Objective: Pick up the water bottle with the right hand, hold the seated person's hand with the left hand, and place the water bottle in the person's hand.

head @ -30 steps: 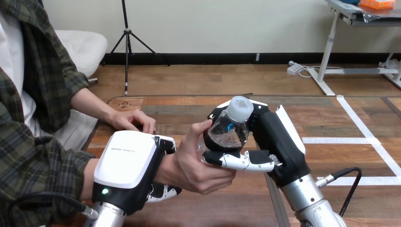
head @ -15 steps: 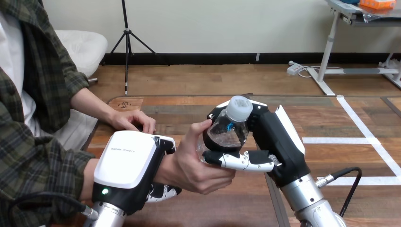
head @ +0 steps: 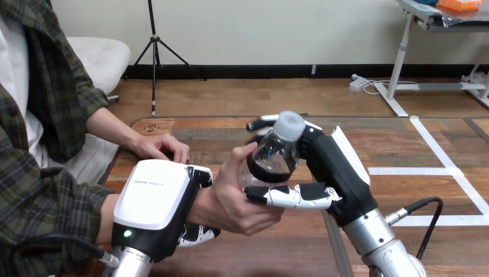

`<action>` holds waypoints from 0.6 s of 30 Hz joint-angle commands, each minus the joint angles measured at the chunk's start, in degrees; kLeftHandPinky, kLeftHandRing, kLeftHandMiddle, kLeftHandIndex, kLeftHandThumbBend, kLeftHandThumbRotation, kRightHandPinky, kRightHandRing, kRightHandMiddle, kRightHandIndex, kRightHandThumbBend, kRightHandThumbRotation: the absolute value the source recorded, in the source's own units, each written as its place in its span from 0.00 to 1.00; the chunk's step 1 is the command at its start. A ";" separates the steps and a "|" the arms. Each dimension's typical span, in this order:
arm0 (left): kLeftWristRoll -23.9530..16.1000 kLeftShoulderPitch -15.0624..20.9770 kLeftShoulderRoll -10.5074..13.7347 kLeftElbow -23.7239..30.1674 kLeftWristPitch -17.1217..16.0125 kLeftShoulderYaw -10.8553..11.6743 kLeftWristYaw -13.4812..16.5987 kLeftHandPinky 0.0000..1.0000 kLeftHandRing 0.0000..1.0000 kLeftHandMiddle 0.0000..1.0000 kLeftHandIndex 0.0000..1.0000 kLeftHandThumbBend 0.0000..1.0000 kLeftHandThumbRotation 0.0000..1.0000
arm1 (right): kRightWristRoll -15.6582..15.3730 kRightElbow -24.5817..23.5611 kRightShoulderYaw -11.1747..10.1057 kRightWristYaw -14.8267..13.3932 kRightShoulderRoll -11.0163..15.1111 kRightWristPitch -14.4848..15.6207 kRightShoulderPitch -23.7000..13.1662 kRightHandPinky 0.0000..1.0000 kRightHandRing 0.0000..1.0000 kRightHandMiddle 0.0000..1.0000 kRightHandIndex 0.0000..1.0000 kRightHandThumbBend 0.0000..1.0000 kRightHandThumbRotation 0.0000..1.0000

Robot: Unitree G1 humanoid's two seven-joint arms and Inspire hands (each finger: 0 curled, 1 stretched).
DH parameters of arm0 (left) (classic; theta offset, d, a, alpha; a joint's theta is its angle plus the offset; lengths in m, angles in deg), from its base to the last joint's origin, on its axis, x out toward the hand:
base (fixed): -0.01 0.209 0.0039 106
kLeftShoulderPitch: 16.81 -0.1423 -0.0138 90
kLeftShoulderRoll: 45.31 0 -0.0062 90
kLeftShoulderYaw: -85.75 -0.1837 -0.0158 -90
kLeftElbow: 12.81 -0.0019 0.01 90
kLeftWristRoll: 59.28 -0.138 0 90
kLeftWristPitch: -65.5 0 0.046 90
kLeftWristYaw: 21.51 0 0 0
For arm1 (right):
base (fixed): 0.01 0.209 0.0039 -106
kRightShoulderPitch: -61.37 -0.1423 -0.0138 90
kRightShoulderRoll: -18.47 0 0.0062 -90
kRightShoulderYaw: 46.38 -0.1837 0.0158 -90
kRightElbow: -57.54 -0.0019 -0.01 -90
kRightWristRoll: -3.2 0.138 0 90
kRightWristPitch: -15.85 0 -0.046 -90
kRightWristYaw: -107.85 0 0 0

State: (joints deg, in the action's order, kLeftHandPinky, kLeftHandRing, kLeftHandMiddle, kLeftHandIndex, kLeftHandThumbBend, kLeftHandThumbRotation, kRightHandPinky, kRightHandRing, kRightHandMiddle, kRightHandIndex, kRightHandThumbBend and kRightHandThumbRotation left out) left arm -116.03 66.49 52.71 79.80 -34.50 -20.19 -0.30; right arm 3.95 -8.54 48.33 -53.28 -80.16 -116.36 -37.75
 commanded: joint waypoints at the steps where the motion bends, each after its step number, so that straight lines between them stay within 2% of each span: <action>1: 0.13 2.09 -0.14 1.85 -0.26 0.26 0.93 0.26 0.28 0.32 0.31 0.88 0.00 | 0.13 -3.04 0.44 0.68 0.76 0.69 -1.61 0.80 0.90 0.94 0.93 0.85 0.25; 6: 0.16 2.18 -0.04 1.76 -0.37 0.30 0.98 0.26 0.28 0.32 0.31 0.88 0.00 | -0.04 -3.61 0.34 0.96 0.85 1.78 -1.58 0.90 0.97 0.99 0.98 0.89 0.32; 18: 0.74 2.37 0.03 1.16 -1.04 0.42 1.57 0.26 0.28 0.32 0.31 0.89 0.00 | -0.71 -4.23 0.11 1.35 1.05 2.88 -1.74 0.99 1.00 1.00 1.00 0.96 0.41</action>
State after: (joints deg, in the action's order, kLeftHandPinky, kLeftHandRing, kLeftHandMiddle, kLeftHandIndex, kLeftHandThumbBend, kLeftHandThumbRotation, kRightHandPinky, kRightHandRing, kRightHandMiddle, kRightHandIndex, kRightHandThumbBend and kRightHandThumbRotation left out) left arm -115.94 66.49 52.72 79.79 -34.50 -20.16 -0.23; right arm 3.16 -9.83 48.57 -51.86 -80.04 -113.86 -37.74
